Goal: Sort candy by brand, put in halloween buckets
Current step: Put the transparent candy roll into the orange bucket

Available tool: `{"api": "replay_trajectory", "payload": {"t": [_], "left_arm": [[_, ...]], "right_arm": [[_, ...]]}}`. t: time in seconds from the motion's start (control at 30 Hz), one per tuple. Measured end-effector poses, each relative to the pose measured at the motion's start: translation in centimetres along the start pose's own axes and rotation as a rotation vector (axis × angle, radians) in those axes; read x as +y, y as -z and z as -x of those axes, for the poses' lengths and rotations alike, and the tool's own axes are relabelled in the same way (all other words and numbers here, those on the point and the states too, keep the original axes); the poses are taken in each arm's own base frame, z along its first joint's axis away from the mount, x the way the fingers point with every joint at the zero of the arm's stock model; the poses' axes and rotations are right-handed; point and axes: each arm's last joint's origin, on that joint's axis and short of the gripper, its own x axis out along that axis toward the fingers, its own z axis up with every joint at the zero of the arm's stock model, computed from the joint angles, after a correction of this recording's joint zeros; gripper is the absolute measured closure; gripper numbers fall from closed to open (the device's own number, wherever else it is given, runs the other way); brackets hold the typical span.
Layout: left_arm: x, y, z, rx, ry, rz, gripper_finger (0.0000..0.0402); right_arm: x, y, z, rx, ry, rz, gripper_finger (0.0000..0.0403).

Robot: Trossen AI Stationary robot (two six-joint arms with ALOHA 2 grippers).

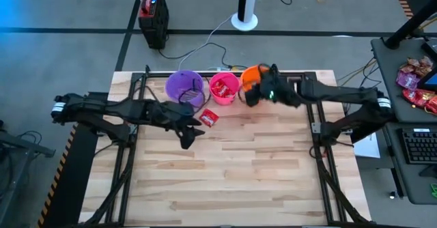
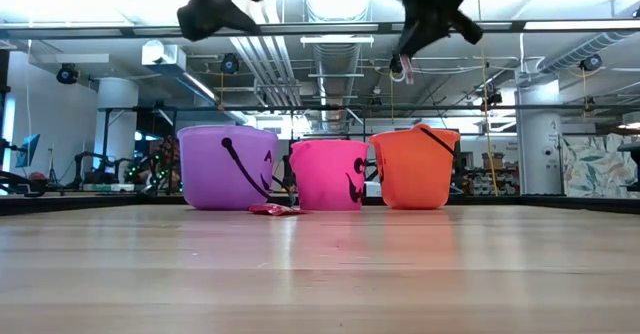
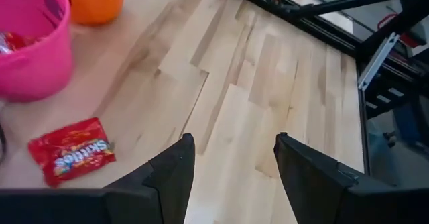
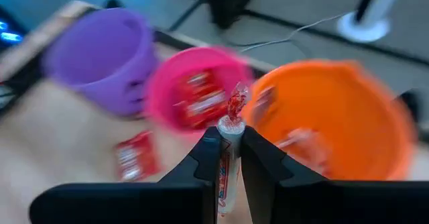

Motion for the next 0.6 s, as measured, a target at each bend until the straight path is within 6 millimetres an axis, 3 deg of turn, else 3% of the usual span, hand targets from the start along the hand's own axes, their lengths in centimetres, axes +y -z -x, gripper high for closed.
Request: {"api": "replay_trajectory", "payload": {"t": [0.17,0.33,0.6], "left_arm": [[-0.2,-0.1,-1.6,-0.005,-0.006,0.065,0.0211],[-0.1,0.0,-2.7,-0.013,-0.045,0.088,0.0211],[-0.4,-0.6,-4.4,-0.036,-0.055,0.118,0.0211]], "right_arm": [[-3.9,-2.5,-2.2,-0.003,0.121,0.055,0.037],[-7.6,-3.5,-4.3,0.063,0.153,0.063,0.0369],[-10.3,-4.2,-6.8,0.134,0.095,0.08,0.0311]]}}
